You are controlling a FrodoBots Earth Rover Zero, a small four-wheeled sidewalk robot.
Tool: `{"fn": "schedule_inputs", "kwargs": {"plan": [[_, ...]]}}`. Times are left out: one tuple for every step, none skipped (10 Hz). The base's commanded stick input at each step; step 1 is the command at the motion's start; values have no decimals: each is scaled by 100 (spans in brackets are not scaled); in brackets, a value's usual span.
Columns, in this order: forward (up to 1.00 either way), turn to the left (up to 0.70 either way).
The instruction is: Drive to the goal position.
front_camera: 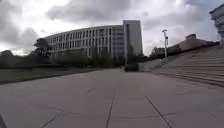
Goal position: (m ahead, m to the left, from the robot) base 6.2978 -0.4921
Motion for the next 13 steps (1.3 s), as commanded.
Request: {"fn": "schedule_inputs", "kwargs": {"plan": [[70, 0], [70, 0], [70, 0], [70, 0], [70, 0], [70, 0], [70, 0], [70, 0], [70, 0], [70, 0], [70, 0], [70, 0], [70, 0]]}}
